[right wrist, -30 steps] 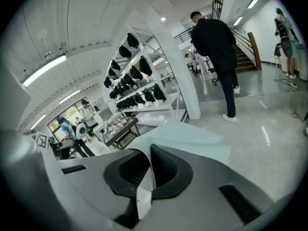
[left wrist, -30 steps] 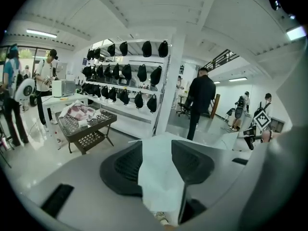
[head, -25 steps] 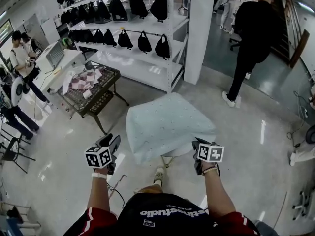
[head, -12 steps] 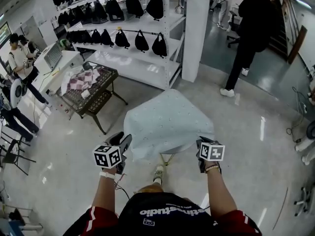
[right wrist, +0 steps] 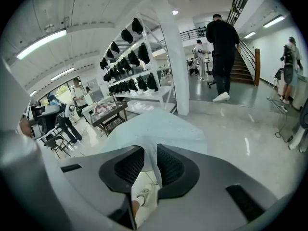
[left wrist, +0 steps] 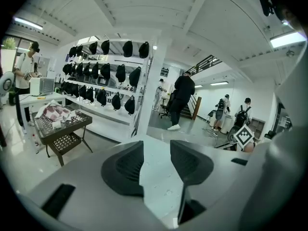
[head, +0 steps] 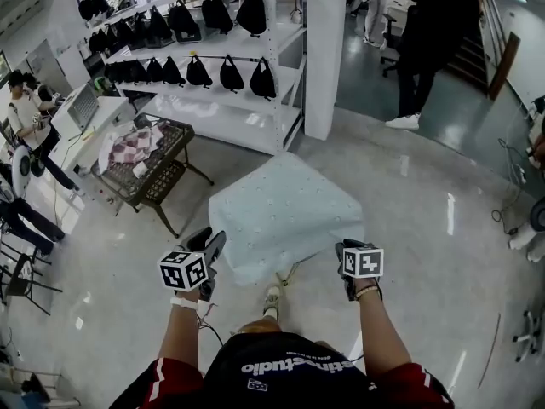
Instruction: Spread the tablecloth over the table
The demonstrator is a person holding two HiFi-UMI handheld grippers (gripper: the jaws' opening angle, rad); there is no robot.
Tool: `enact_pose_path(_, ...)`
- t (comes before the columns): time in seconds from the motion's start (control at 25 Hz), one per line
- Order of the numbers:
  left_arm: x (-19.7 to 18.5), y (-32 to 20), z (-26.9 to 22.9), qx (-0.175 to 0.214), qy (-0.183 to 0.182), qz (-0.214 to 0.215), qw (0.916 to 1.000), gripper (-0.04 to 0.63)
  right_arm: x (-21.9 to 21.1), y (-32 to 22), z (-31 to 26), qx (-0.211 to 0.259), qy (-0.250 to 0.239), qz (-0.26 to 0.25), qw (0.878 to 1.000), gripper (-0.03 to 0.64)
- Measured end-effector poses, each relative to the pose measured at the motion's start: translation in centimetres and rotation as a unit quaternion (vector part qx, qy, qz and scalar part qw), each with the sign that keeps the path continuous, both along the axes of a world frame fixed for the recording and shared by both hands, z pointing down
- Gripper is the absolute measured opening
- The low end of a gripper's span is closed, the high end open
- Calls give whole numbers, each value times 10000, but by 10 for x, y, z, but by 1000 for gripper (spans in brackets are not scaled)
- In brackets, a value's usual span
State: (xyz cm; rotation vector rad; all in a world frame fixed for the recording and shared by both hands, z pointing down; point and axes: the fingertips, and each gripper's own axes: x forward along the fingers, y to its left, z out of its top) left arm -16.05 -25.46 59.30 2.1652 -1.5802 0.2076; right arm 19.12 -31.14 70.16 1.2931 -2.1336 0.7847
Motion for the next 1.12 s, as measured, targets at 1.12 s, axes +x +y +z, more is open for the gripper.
enact_pose_path(1.12, 68, -11, -45, 495, 100, 351, 9981, 187, 77, 28, -87, 1097, -410, 584, 9914, 124)
